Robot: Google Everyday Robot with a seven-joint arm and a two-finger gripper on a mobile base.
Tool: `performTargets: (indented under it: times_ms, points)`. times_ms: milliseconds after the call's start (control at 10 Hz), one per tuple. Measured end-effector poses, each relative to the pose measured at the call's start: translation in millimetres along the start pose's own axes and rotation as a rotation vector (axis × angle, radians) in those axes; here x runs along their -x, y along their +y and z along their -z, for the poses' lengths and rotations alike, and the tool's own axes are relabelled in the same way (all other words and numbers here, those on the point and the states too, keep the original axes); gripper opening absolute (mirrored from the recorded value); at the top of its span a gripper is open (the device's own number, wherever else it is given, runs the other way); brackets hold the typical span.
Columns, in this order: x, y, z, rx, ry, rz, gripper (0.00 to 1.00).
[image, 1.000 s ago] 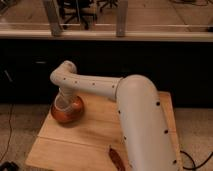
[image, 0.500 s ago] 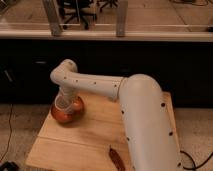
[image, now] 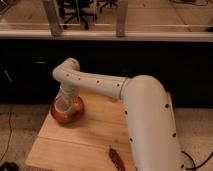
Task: Place the ceramic cup in the ceramic bowl
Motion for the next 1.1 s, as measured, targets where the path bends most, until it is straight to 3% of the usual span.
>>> performTargets:
  times_ms: [200, 400, 600, 800, 1100]
  points:
    - [0.2, -3.9, 0.6, -0.01, 0.0, 0.008, 0.79]
    - [0.9, -7.0, 2.4, -0.018, 0.005, 0.014, 0.66]
    - [3.5, -7.3, 9.1, -0.012, 0.02, 0.015, 0.66]
    - [7.9, -1.1, 29.4, 0.003, 0.061, -0.003, 0.68]
    - [27.4, 16.3, 78.7, 0.032, 0.172, -0.039, 0.8]
